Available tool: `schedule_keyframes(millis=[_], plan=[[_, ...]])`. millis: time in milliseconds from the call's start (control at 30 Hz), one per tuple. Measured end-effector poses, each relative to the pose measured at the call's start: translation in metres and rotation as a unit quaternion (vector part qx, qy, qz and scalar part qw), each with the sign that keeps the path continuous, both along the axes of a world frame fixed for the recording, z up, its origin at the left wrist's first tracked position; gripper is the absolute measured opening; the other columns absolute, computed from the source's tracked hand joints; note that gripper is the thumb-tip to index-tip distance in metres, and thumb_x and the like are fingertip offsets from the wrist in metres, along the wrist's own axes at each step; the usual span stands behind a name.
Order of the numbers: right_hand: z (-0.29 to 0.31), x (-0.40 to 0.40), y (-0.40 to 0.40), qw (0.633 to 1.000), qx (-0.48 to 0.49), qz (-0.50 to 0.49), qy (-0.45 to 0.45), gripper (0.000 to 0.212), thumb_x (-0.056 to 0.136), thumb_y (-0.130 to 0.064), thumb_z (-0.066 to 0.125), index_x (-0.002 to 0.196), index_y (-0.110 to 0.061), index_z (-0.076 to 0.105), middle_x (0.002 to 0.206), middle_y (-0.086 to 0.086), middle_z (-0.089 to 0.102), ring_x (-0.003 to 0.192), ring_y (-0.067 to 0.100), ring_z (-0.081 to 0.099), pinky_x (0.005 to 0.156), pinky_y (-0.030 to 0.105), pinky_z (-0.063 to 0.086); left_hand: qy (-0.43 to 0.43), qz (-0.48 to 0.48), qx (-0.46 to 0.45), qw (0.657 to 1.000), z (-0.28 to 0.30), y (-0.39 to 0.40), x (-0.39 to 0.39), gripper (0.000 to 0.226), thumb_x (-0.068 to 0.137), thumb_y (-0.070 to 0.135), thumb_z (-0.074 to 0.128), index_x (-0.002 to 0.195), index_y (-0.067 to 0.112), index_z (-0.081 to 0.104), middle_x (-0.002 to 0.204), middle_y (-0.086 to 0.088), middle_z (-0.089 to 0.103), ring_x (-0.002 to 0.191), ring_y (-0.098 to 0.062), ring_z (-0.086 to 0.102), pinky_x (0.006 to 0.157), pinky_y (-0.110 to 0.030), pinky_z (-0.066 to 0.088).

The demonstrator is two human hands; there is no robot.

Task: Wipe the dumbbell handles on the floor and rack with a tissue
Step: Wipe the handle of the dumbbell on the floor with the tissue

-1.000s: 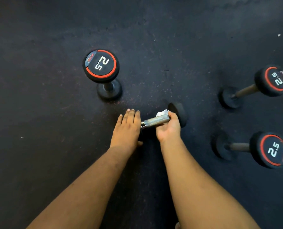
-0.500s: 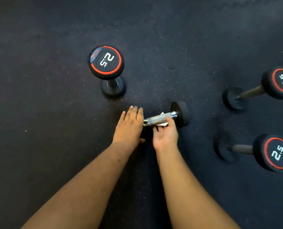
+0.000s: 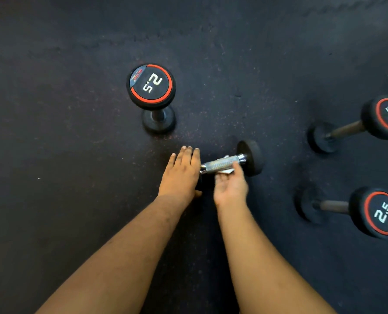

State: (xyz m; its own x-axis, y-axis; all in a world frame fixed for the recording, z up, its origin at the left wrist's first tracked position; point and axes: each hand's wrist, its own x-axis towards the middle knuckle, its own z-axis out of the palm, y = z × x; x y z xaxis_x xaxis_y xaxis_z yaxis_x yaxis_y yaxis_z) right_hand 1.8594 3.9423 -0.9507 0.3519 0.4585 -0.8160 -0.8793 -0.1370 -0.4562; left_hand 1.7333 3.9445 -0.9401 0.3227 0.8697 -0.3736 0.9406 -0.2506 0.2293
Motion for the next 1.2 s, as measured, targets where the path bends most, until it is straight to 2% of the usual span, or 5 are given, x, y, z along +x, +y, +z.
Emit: schedule_keyframes(millis=[567,733,1033,1133,1200], plan=[[0.000,-0.021,-0.014,0.999,-0.024,0.023,0.023,0.030,0.100,-0.017,0.055,0.128,-0.010,0.061,0.122,0.011,0.069,0.115,0.024,0.064,0.106,0.040,0.043,-0.015,0.006,0.012,1.000,-0.003,0.004,-0.002,0.121,0.072,0.038,0.085,0.159,0.008,0.007,0.164,-0.013,0.020,0.155,-0.027,0.012,0.127,-0.043,0.012],[0.001,-0.014,0.013,0.999,0.001,-0.001,0.047,0.011,0.099,-0.012,0.056,0.102,-0.010,0.066,0.095,0.008,0.069,0.088,0.023,0.066,0.101,0.040,0.048,-0.013,0.007,0.008,1.000,-0.003,0.005,-0.001,0.121,0.072,0.040,0.085,0.159,0.007,0.007,0.164,-0.013,0.021,0.155,-0.027,0.012,0.127,-0.044,0.013],[-0.003,-0.015,-0.018,0.992,-0.055,0.018,-0.115,0.025,0.100,0.007,0.049,0.118,0.000,0.064,0.107,0.020,0.071,0.094,0.025,0.070,0.072,0.027,0.061,-0.012,0.002,0.004,1.000,-0.001,0.005,-0.002,0.129,0.068,0.042,0.087,0.159,0.007,0.004,0.164,-0.012,0.020,0.155,-0.026,0.011,0.127,-0.043,0.012],[0.002,-0.005,-0.020,0.932,-0.063,0.074,-0.350,0.031,0.099,-0.004,0.054,0.125,-0.011,0.067,0.113,0.007,0.073,0.107,0.021,0.070,0.080,0.028,0.059,-0.015,0.004,-0.004,1.000,-0.001,0.007,-0.002,0.131,0.068,0.045,0.087,0.159,0.008,0.001,0.164,-0.012,0.018,0.155,-0.026,0.010,0.127,-0.043,0.012],[0.005,0.001,-0.027,0.793,-0.072,0.202,-0.570,0.036,0.099,-0.013,0.056,0.133,-0.020,0.066,0.121,-0.002,0.072,0.111,0.009,0.067,0.094,0.026,0.054,-0.017,0.005,-0.002,1.000,0.000,0.007,-0.003,0.131,0.069,0.043,0.087,0.159,0.007,0.000,0.164,-0.012,0.019,0.155,-0.026,0.011,0.127,-0.043,0.012]])
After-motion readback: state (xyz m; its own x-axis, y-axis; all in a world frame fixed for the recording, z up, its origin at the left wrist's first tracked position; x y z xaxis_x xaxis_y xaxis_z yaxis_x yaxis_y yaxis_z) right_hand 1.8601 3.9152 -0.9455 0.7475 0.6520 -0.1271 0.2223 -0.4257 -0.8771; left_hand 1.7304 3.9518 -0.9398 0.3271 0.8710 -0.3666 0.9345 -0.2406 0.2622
